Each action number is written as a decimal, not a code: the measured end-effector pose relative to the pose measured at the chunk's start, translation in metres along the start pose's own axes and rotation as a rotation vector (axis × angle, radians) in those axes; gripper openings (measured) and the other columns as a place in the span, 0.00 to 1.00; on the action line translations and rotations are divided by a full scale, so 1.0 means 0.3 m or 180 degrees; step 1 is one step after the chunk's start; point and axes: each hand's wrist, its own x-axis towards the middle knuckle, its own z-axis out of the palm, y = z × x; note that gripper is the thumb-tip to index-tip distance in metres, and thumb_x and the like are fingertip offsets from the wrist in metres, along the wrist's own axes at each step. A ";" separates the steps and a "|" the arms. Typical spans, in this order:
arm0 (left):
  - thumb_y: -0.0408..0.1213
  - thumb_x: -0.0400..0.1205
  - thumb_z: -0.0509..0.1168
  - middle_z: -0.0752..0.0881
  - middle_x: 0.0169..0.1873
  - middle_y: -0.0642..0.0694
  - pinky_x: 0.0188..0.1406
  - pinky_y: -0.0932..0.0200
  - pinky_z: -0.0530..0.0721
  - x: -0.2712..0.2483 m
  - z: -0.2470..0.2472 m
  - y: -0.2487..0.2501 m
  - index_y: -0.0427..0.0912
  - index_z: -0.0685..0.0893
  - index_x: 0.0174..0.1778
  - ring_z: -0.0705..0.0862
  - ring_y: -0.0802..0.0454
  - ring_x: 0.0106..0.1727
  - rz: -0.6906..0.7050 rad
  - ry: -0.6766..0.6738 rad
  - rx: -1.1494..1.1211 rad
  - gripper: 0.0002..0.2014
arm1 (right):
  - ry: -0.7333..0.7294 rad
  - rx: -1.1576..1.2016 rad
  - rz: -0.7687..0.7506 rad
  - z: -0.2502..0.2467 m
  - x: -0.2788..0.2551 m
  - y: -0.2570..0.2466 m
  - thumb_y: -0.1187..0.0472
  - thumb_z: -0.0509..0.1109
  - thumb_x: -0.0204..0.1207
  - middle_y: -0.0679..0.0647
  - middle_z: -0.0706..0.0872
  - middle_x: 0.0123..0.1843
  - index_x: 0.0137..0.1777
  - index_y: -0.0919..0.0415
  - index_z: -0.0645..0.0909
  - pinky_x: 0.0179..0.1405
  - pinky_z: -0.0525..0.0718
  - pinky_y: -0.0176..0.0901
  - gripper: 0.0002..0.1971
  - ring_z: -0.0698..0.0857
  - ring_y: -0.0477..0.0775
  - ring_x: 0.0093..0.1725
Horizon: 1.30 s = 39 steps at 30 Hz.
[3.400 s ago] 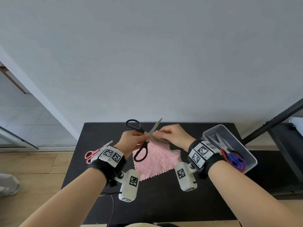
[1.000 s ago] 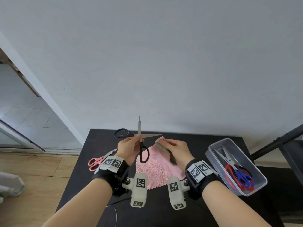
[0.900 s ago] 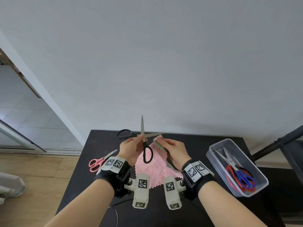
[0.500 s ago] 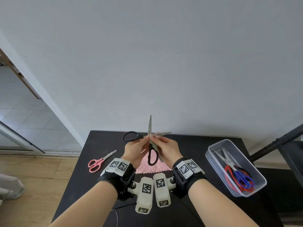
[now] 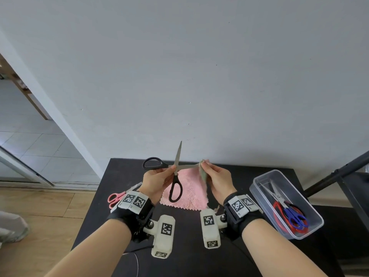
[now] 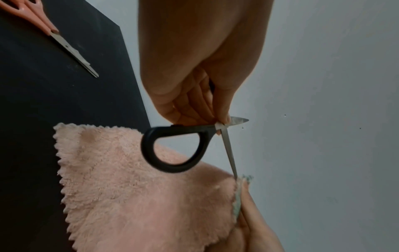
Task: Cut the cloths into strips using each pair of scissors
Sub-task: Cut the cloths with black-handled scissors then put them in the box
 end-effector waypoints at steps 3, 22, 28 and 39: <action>0.28 0.80 0.68 0.90 0.33 0.44 0.39 0.65 0.88 0.009 -0.018 0.013 0.29 0.85 0.49 0.89 0.55 0.33 -0.0015 0.0029 -0.0159 0.05 | 0.0085 0.0219 0.0113 -0.029 0.005 -0.014 0.69 0.72 0.75 0.55 0.89 0.49 0.55 0.72 0.83 0.52 0.81 0.37 0.10 0.87 0.46 0.48; 0.34 0.79 0.70 0.89 0.42 0.46 0.48 0.61 0.75 0.014 0.029 0.007 0.36 0.88 0.48 0.86 0.55 0.44 -0.0047 -0.0415 0.0367 0.06 | -0.0528 -0.0469 0.0142 0.085 -0.014 0.031 0.68 0.72 0.75 0.64 0.90 0.48 0.48 0.69 0.87 0.52 0.87 0.45 0.06 0.89 0.55 0.46; 0.31 0.77 0.71 0.89 0.33 0.47 0.43 0.62 0.77 0.023 0.018 0.026 0.38 0.87 0.41 0.86 0.56 0.35 0.0095 -0.0288 0.0511 0.01 | -0.0460 -0.0513 0.0106 0.045 0.014 0.020 0.68 0.73 0.75 0.65 0.89 0.50 0.48 0.71 0.87 0.62 0.84 0.51 0.06 0.88 0.58 0.51; 0.30 0.82 0.66 0.89 0.38 0.38 0.35 0.64 0.78 0.023 -0.074 0.079 0.33 0.84 0.48 0.86 0.47 0.41 0.0139 -0.0254 0.1074 0.04 | -0.0507 -0.0916 -0.0151 -0.076 0.062 -0.095 0.67 0.69 0.78 0.57 0.87 0.44 0.49 0.67 0.84 0.40 0.84 0.37 0.04 0.87 0.49 0.43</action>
